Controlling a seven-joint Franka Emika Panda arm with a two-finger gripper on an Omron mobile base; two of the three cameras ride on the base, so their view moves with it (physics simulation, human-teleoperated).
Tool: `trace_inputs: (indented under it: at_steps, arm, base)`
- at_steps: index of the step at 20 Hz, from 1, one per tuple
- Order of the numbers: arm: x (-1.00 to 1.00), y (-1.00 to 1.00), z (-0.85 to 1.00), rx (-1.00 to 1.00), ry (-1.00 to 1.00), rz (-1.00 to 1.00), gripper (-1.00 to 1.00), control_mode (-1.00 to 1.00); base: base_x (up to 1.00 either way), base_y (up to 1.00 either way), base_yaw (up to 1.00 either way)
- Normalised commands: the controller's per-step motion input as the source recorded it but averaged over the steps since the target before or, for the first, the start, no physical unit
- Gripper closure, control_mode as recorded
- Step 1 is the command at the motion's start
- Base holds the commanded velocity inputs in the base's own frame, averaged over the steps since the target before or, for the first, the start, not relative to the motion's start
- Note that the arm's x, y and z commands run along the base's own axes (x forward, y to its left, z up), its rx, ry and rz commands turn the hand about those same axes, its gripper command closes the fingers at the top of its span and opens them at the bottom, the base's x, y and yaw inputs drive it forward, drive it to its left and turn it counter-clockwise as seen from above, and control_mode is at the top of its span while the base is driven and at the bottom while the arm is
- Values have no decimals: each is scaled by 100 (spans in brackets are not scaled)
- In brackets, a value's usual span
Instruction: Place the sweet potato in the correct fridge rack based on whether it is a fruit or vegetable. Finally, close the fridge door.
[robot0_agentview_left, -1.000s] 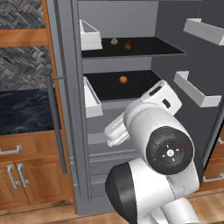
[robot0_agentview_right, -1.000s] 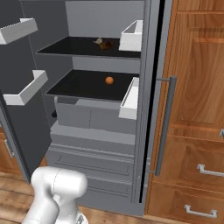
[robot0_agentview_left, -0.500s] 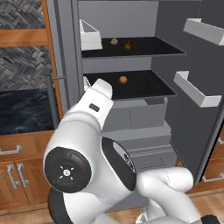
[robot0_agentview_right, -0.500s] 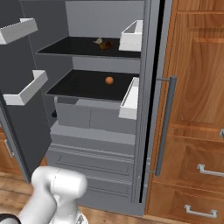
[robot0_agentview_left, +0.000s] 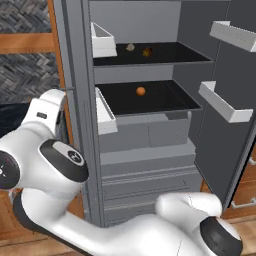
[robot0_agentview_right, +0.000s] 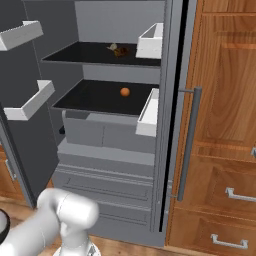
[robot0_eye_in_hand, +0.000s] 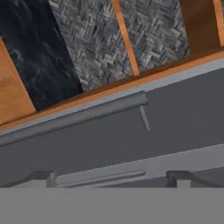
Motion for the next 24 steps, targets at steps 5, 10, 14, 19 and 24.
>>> trace_inputs:
  at_steps: [5,10,14,19,24]
  arm:
    - [91,32,-31,-16,10,0,-100,-100]
    - [84,8,-24,-12,8,0,-100,-100]
    - [66,0,-25,-11,7,-3,-100,-100]
    - [48,-26,-27,-8,6,-4,-100,-100]
    - [23,-83,-16,-1,7,-1,-100,-100]
  base:
    - [0,0,0]
    - [0,0,0]
    - [0,0,0]
    - [0,0,0]
    - [0,0,0]
